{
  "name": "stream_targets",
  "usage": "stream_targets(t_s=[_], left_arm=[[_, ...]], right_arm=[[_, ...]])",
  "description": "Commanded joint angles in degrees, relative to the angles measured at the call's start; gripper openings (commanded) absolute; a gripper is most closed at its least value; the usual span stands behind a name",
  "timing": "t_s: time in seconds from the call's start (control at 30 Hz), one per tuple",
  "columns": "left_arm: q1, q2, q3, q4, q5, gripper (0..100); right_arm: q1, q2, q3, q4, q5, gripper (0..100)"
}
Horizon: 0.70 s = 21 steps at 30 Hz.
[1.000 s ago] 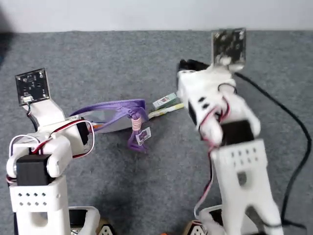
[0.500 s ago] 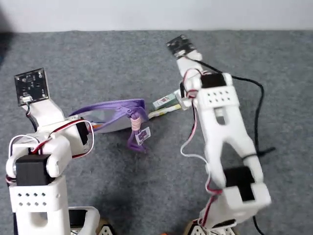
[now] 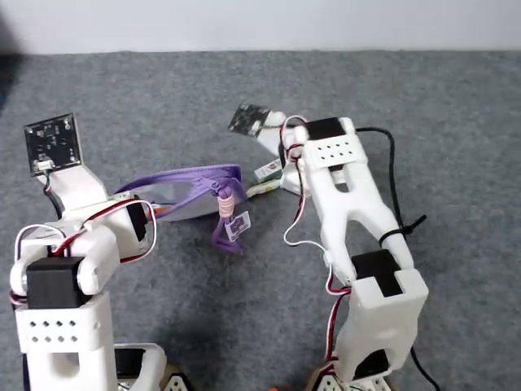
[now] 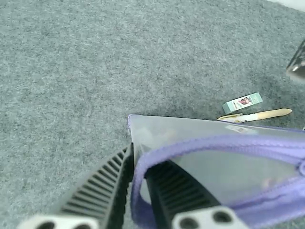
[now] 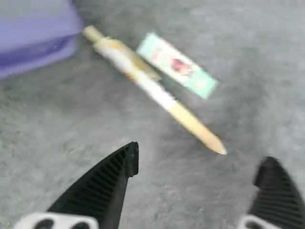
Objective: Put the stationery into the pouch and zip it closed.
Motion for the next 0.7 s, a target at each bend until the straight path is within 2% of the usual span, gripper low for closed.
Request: stream_targets(t_s=[0.0,0.43,0.67], left_arm=[[-0.70,0.18,-1.01,-1.32,0.35,1],[-0.70,0.18,-0.92,-1.23,0.35,1],[-1.41,0.18,-0.40,-1.32,0.35,1]], right_arm=[[-2.68,-1.10,-3.08,0.57,2.90,42.2],[-4.53,9.27,-3.08,-9.80,10.37,42.2],[-4.53,17.98,-12.04,-12.62,10.64,42.1]])
